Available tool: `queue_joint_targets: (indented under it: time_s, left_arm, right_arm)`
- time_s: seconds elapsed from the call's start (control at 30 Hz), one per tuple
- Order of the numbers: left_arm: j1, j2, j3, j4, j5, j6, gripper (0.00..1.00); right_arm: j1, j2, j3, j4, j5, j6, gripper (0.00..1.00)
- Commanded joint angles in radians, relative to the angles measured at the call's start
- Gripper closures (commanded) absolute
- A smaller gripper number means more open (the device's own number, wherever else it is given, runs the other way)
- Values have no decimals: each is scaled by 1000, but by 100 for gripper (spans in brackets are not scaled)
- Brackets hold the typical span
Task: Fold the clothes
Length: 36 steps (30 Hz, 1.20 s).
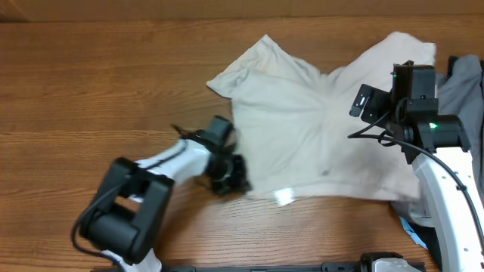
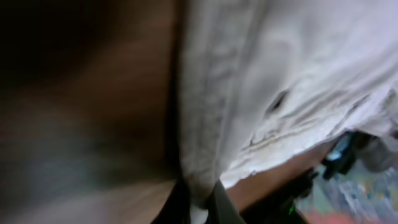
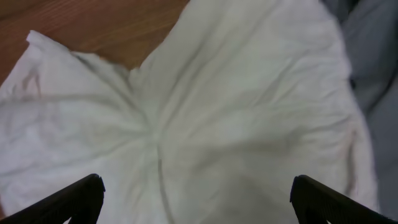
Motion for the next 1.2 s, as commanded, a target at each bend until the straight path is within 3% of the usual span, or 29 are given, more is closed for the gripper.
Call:
queue_joint_targets:
  time_s: [0.0,0.17,0.27,0.4,0.53,0.8,0.93,1.17]
  left_arm:
    - [269,-113,0,-271,-89,306,96]
    - [721,-210,97,-505,-258,526,96]
    - [970,-219,197,-543,-229,575,96]
    - [1140,-219,261,-560,-143,607,92]
    - [1191,-219,264,-551,-180,596,90]
    - [1192,-219,341,-499,-370,483,94]
    - [1183,-219,455,-500,-369,481,93]
    - [1138,-218,463,-507,-370,482,88]
  right_arm:
    - [-27,-5,16,-6,-2,-16,0]
    - [-29,14,16,-24,-105,-150,0]
    - [-28,42,16,-20,-253,-231,2]
    - [-2,105,16,11,-434,-297,10]
    - [83,206,45,21,-443,-301,14]
    - [246,469,364,-60,-408,-319,10]
    - [305,591,441,128,-433,-319,16]
    - [417,767,441,440,-518,-319,10]
